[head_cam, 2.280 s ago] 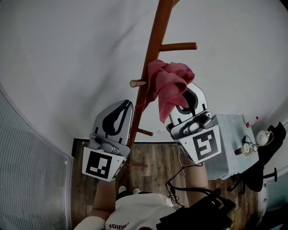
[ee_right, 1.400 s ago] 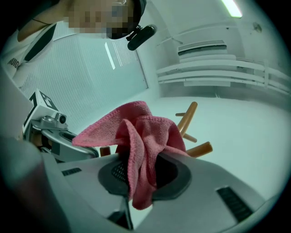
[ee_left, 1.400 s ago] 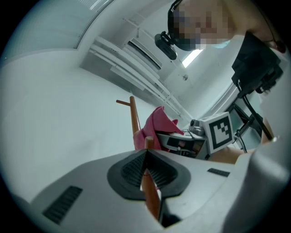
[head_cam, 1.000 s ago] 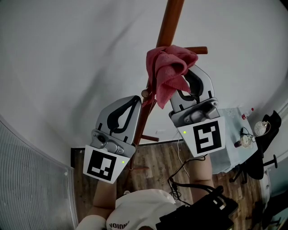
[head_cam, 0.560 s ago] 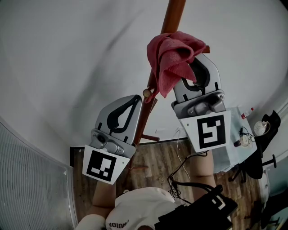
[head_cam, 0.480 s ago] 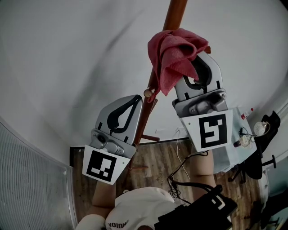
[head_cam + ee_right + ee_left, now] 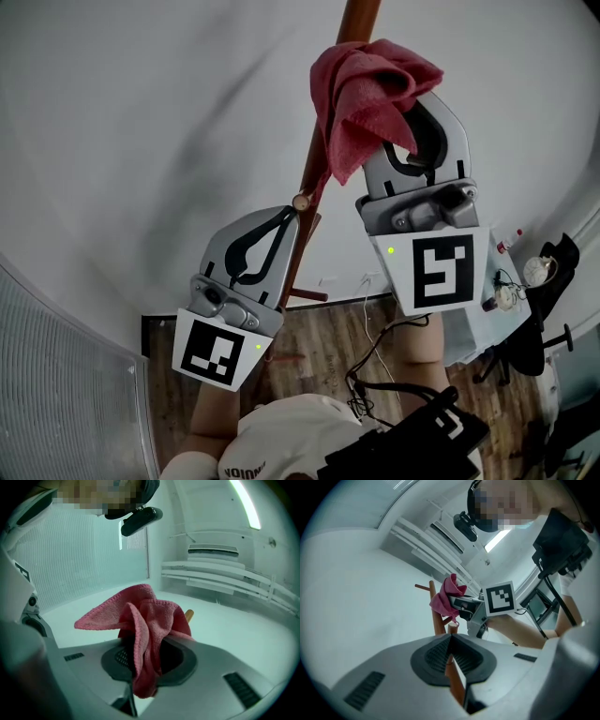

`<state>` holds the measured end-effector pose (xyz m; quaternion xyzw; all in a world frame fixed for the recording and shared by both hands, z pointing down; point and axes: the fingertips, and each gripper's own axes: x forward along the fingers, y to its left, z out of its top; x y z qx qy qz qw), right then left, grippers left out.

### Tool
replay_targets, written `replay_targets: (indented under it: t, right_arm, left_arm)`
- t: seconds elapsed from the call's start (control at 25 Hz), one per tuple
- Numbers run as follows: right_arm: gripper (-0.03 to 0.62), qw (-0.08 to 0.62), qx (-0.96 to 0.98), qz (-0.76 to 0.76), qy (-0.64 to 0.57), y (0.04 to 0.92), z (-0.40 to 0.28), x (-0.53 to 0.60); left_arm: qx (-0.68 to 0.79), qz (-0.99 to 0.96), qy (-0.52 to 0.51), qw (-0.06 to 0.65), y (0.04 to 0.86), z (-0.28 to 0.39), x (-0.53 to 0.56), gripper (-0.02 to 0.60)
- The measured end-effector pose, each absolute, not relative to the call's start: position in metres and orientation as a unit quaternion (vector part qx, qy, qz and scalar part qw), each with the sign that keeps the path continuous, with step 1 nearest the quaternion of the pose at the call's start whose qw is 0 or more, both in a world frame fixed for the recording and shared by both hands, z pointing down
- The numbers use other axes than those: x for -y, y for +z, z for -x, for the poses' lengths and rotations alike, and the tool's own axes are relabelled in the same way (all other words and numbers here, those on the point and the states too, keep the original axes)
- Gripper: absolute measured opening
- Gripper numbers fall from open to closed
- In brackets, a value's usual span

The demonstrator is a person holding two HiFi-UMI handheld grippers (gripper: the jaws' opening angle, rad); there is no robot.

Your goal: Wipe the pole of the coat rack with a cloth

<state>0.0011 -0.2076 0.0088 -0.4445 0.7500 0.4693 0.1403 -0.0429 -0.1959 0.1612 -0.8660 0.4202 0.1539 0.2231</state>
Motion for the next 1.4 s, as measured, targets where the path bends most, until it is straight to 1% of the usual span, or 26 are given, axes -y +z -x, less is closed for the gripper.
replay_targets:
  t: [0.56,0.76,0.96,1.08,1.4]
  right_arm:
    - [0.084,0.121,-0.757,0.448,0.461,-0.002,-0.007,0.216]
    - [0.084,0.149,-0.764,0.435,0.453,-0.002,-0.005,0.207]
    - [0.084,0.141,-0.768,0.417,0.465,0.012,-0.008,0.195]
    - [0.084,0.150,-0.772,0.416,0.457,0.020,-0.010,0.189]
    - [0.084,0.140,-0.781,0.422,0.439,0.044,-0.012,0.195]
  left_arm:
    - [-0.418,0.865,0.161,0.228,0.156,0.042,0.194,0.014]
    - [-0.419,0.864,0.164,0.226,0.158,0.041,0.193,0.014]
    - [-0.421,0.863,0.165,0.225,0.158,0.042,0.191,0.014]
    - [-0.420,0.863,0.165,0.225,0.160,0.041,0.191,0.014]
    - [-0.423,0.864,0.165,0.219,0.164,0.043,0.194,0.014]
